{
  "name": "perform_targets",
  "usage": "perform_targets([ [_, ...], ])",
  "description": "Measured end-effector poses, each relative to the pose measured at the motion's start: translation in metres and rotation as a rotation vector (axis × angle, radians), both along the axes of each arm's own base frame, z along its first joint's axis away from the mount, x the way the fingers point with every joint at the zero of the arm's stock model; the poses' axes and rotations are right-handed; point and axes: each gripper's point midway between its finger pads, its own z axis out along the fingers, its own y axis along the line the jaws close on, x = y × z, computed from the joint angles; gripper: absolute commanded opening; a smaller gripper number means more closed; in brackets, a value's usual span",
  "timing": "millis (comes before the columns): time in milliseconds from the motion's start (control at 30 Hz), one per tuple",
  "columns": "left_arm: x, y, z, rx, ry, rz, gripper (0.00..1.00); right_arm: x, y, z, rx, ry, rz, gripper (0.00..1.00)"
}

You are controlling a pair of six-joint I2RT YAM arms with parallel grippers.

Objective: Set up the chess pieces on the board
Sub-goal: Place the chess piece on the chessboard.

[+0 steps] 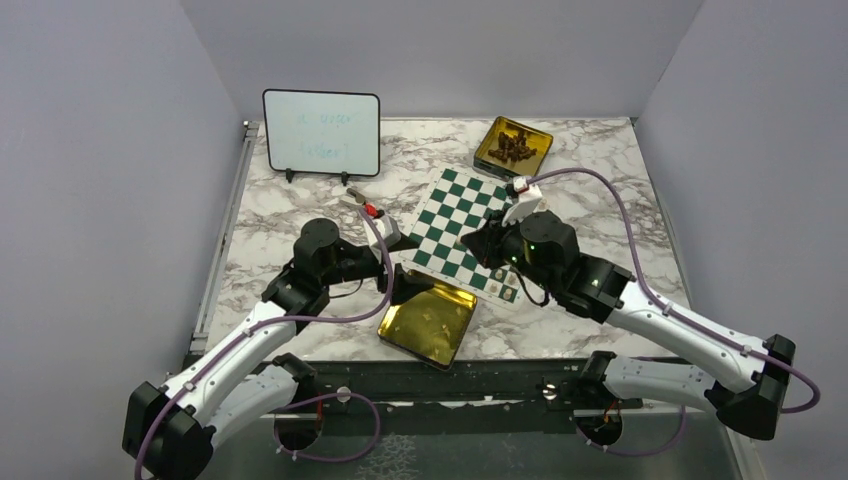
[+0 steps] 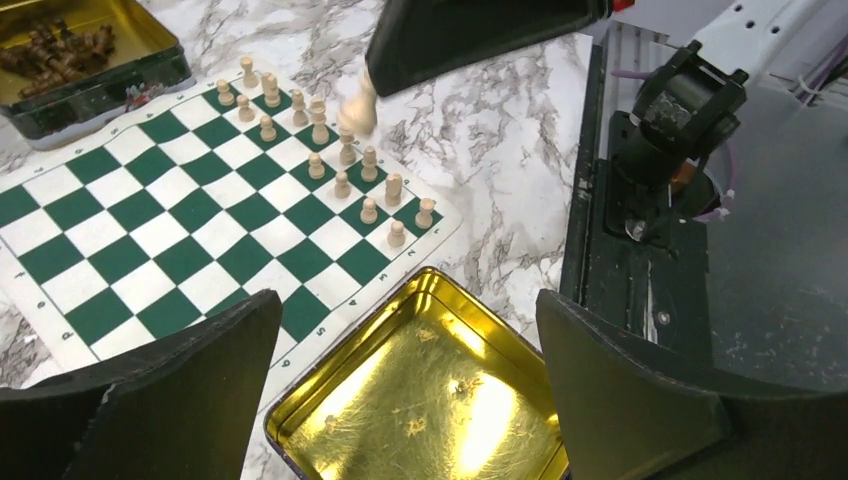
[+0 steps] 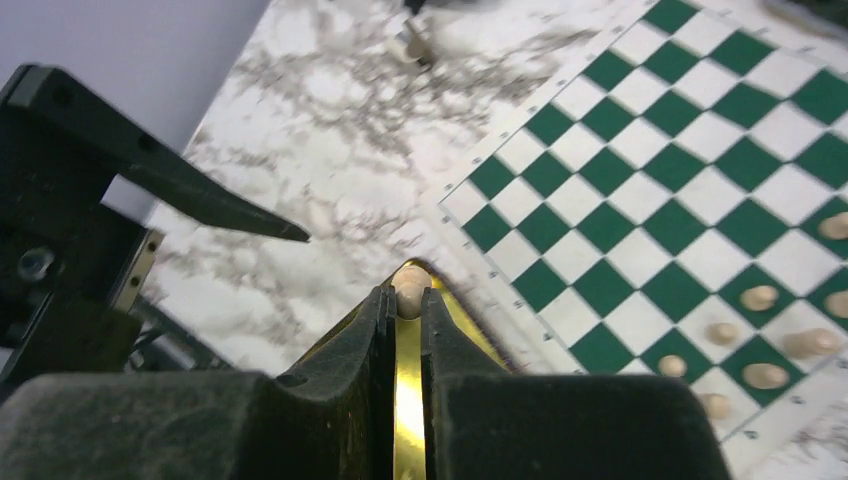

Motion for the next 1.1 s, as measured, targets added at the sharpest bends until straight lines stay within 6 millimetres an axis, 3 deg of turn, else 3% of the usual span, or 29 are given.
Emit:
perform_targets([
  [133,0.007,0.003,-0.005,0.012,0.035,0.059,0.99,0.023,-0.021,0.007,-0.101,-0.074,-0.133,0.03],
  [233,0.013,0.007,-0.009,0.022,0.063,0.106,0.99,0.043,-0.032,-0.001,-0.200,-0.098,-0.217,0.03],
  [333,0.017,0.012,-0.016,0.043,0.094,0.160,0.99,0.063,-0.046,-0.021,-0.290,-0.081,-0.277,0.03],
  [533,0.020,0.026,-0.031,0.084,0.125,0.248,0.99,0.109,-0.099,-0.061,-0.390,-0.001,-0.443,0.03],
  [667,0.015,0.031,-0.037,0.086,0.135,0.264,0.99,0.131,-0.121,-0.093,-0.429,0.066,-0.507,0.02],
  [867,0.018,0.037,-0.037,0.086,0.133,0.306,0.99,0.146,-0.135,-0.137,-0.449,0.150,-0.566,0.02],
  [1100,0.021,0.043,-0.033,0.084,0.112,0.350,0.99,0.155,-0.142,-0.161,-0.424,0.194,-0.616,0.02],
])
